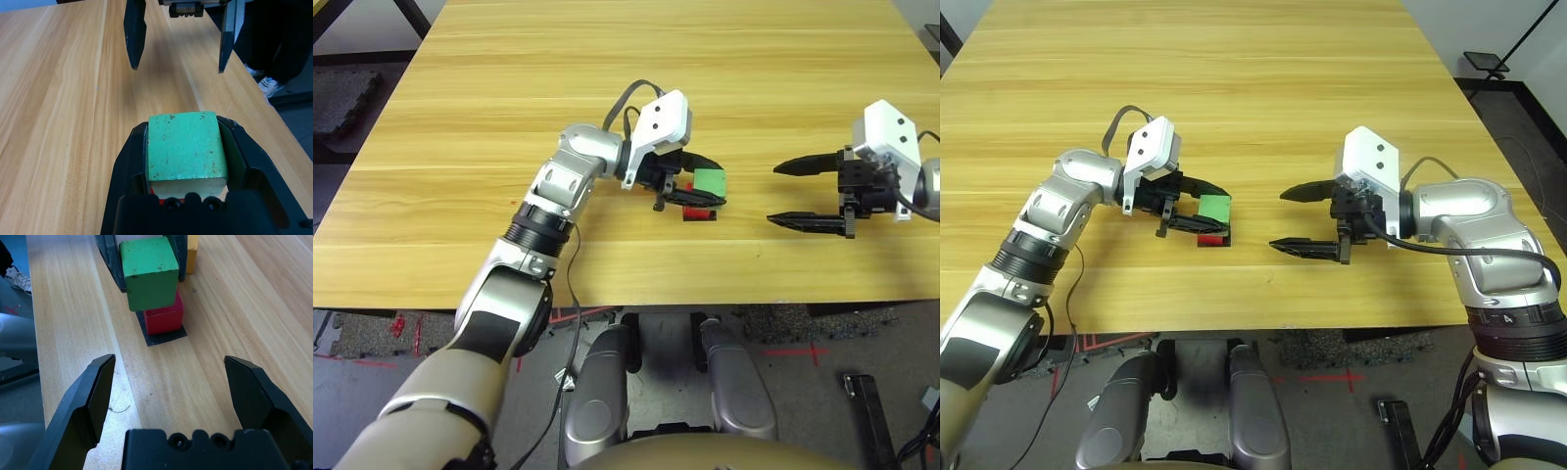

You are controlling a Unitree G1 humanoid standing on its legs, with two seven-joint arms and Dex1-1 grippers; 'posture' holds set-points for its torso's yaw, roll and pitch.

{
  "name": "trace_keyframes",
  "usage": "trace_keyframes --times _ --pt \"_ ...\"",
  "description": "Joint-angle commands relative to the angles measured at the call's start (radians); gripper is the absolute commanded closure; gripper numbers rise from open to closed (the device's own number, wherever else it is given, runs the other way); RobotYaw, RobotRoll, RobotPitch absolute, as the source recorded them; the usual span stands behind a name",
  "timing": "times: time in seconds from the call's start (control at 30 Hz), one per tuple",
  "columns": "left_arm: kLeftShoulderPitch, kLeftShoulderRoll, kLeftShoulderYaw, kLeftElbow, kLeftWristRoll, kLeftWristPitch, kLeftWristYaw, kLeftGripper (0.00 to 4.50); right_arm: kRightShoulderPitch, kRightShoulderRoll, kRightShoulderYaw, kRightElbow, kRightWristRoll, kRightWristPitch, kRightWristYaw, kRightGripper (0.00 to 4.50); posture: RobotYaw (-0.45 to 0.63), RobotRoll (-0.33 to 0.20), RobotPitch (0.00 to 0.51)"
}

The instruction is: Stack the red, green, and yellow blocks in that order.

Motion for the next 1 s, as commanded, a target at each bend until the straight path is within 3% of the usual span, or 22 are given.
trace_keyframes --times 0.03,1.0 --pt "-0.011 -0.009 -0.007 0.04 0.016 -0.043 -0.009 2.36 0.006 -0.001 -0.001 -0.023 0.019 0.008 0.001 0.0 0.11 0.053 0.273" --pt "-0.03 -0.007 -0.003 0.149 0.056 -0.13 -0.026 2.36 0.001 0.025 0.008 -0.025 0.02 0.012 0.004 0.0 0.13 0.057 0.277"
